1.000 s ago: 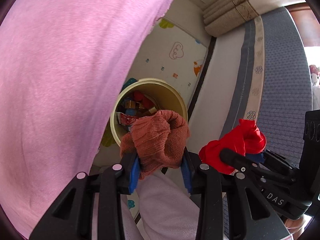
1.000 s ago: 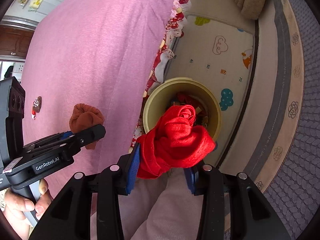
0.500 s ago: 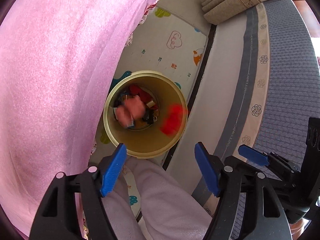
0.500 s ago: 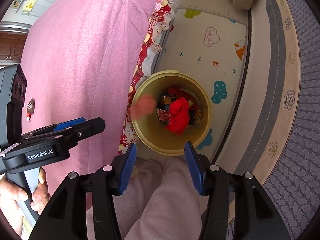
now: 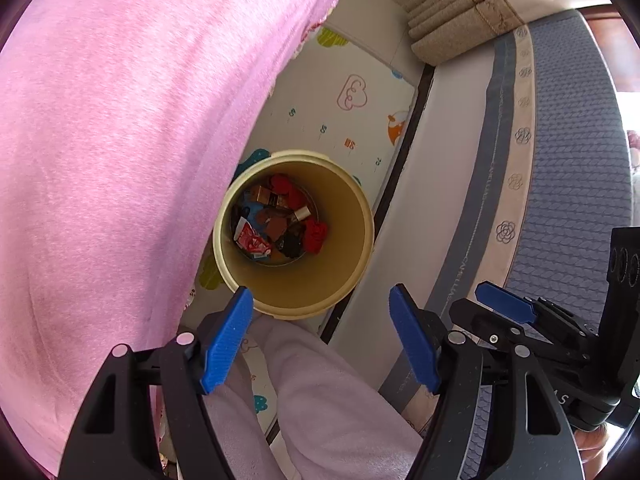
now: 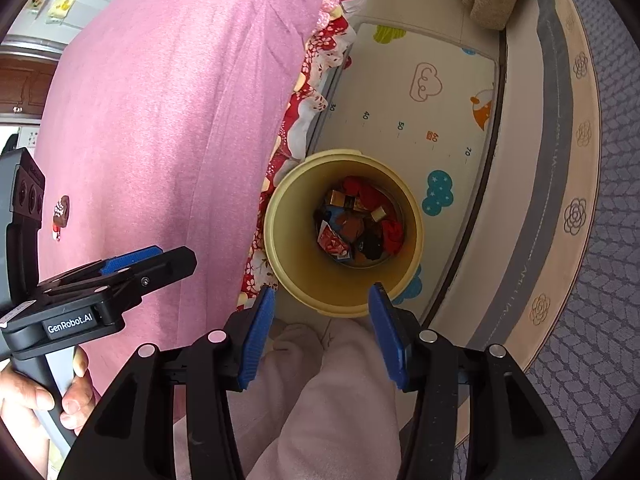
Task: Collect trash
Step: 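Move both grippers back over the red wrapper and brown sock on the bed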
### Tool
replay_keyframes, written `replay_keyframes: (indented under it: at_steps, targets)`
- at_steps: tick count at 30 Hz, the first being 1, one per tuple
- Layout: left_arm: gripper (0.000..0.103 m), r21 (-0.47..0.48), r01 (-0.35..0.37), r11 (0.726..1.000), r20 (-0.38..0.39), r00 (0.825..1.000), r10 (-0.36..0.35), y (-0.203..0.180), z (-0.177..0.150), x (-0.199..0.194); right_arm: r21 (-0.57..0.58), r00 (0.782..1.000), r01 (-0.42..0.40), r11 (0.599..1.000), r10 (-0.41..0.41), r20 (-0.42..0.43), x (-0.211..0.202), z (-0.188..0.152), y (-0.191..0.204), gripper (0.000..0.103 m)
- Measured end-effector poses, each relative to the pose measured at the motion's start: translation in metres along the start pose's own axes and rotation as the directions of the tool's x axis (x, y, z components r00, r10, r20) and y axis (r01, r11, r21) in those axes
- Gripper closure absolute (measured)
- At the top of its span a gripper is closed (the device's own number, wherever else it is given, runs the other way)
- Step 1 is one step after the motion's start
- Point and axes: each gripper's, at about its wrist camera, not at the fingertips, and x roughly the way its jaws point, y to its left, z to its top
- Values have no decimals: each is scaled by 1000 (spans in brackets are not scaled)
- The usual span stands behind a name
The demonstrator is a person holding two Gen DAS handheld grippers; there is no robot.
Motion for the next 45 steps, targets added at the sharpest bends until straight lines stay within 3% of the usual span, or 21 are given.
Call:
replay_keyframes:
  at_steps: [9, 18, 24, 30, 33, 40, 45]
  targets:
    - [33, -75, 27, 997, 107, 994, -19, 44, -16, -50, -125, 999, 24, 992, -21, 24, -12, 7, 67, 54]
    - [33, -229, 44, 972, 227, 974, 9, 140, -64, -116, -330, 1000, 11, 944, -5, 20, -1, -2, 191, 54]
    - [33, -339, 36, 940, 302, 951, 73, 228, -105, -162, -468, 999, -22, 884, 31, 12, 14, -22, 288, 54]
    - [33, -452, 64, 890, 382, 915, 128, 303, -148, -206, -584, 998, -38, 811, 54, 11, 24, -44, 370, 54]
    - [33, -485, 74, 871, 408, 900, 151, 325, -164, -222, -634, 998, -41, 773, 63, 12, 25, -52, 403, 54]
    - [33, -557, 113, 823, 457, 869, 190, 369, -182, -249, -685, 997, -63, 726, 71, -17, 40, -53, 458, 54]
    - [33, -586, 128, 801, 462, 864, 200, 392, -177, -259, -700, 997, -67, 711, 65, -29, 53, -30, 486, 54]
